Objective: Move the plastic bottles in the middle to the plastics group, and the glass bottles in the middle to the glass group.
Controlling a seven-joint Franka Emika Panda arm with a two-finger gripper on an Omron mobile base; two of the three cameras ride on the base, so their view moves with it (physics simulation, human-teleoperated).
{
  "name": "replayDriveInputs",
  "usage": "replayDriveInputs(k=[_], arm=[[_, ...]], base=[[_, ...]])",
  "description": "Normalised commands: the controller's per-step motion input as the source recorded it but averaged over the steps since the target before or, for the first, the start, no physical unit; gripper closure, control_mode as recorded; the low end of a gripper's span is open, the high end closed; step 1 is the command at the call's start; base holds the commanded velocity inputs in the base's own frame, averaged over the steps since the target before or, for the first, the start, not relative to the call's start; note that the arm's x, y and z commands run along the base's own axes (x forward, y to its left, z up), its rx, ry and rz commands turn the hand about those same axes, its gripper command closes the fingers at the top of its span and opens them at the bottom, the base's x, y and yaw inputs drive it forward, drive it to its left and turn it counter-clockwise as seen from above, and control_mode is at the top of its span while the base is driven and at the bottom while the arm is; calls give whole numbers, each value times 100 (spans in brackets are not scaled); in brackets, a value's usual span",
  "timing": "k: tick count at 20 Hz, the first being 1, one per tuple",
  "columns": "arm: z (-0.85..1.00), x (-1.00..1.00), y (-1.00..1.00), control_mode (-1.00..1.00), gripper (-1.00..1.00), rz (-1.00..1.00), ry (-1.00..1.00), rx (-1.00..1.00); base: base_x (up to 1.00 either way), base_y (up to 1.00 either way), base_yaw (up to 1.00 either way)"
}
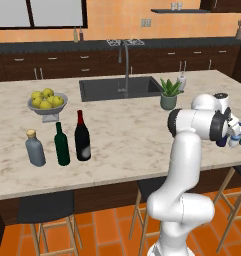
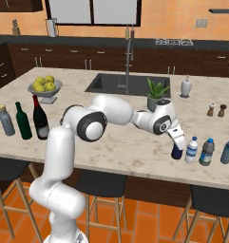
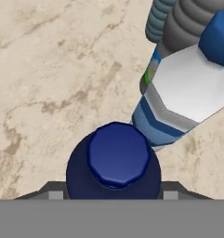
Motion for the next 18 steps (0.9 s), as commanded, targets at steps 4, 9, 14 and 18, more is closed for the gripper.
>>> replayDriveInputs(k=[4,9,14,18], arm=[[-18,0,0,-100,100,-1,0,0],[-2,3,0,-100,100,0,0,0],[0,0,0,-100,100,0,-8,-1],[0,0,-2,-100,100,-2,-4,-3]], base=[[0,0,0],[0,0,0],[0,0,0],[0,0,0]])
